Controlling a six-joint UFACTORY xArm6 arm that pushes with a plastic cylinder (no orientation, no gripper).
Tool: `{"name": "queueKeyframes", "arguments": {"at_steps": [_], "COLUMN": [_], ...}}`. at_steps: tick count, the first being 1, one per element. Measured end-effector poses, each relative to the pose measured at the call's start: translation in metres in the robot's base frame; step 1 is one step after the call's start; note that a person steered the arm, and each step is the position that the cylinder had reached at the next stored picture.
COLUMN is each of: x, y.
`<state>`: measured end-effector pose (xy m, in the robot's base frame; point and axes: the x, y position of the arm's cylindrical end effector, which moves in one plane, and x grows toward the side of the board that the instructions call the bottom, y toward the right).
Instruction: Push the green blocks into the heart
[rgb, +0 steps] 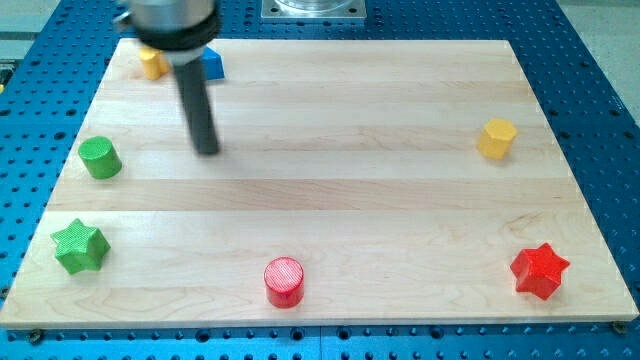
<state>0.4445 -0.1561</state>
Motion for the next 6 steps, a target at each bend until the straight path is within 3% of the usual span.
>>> {"name": "queueKeyframes", "arguments": {"at_steps": [1,2,4,5,6], "x": [0.042,0.021,-0.056,-0.043,-0.074], "y": [-0.089,-0.115,-0.047,-0.026,-0.045]}}
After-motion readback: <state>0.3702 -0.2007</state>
